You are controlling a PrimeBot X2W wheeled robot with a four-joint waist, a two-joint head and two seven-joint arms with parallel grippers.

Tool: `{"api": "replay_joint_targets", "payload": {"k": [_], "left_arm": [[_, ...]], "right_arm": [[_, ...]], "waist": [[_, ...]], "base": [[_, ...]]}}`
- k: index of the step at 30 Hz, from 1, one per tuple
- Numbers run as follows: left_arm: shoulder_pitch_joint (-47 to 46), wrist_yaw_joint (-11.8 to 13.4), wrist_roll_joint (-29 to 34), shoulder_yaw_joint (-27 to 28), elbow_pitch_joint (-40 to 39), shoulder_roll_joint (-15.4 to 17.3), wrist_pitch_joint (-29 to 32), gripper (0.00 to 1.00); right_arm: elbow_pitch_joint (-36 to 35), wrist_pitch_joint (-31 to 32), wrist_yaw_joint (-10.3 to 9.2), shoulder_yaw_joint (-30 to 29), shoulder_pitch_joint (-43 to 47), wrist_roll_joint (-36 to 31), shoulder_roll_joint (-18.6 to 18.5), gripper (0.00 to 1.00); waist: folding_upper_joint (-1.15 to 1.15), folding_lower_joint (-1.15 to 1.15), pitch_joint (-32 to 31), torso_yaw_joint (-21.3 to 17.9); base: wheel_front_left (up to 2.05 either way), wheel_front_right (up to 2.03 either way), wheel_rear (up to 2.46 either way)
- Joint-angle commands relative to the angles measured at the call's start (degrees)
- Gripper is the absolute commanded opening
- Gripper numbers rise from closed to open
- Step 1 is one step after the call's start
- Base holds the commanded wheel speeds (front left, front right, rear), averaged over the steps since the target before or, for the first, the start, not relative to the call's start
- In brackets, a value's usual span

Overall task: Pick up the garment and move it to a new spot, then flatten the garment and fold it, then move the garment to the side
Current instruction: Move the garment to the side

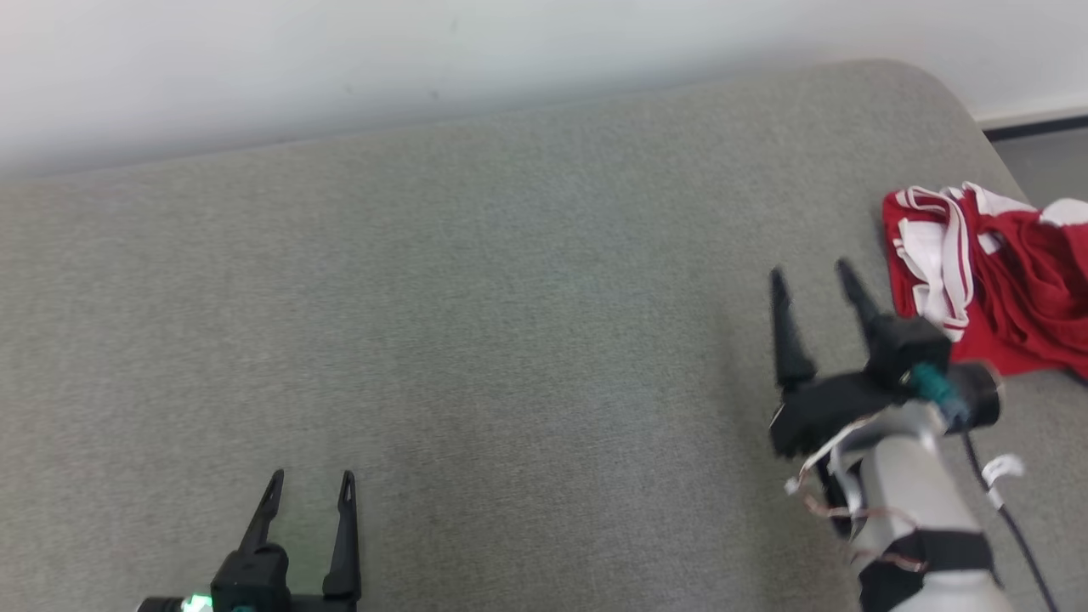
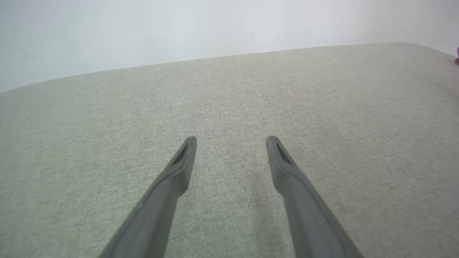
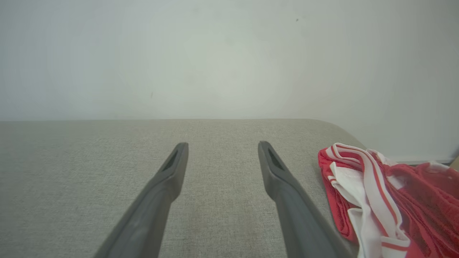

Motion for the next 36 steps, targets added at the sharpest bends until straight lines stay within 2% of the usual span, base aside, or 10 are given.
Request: {"api": "replay_joint_targets", "payload": {"k": [1,17,29,36], "left_arm": [[1.18,0.25,-0.15,0.45,-0.2,-0.2,-0.15,1.0],[4.45,0.58,-0.55,3.06,-0.03,-0.57,-0.15,1.0],[6.83,0.73,-0.6,3.71,-0.15,-0.69,-0.15,1.0],[7.41,0.71,-0.72,4.44,-0.36,-0.71,-0.15,1.0]], "right_arm": [[-1.69,-0.23,-0.16,1.52,3.29,1.4,0.81,1.0],[-6.2,-0.25,-0.16,4.98,16.49,6.49,1.6,1.0],[-7.8,-0.24,-0.16,5.36,20.86,9.02,1.63,1.0],[-8.17,-0.24,-0.16,5.63,22.18,8.2,1.63,1.0]], "waist": [[0.0,0.0,-1.83,1.89],[0.0,0.0,-5.9,5.34],[0.0,0.0,-9.52,6.92],[0.0,0.0,-10.53,7.11]], "base": [[0.0,0.0,0.0],[0.0,0.0,0.0],[0.0,0.0,0.0],[0.0,0.0,0.0]]}}
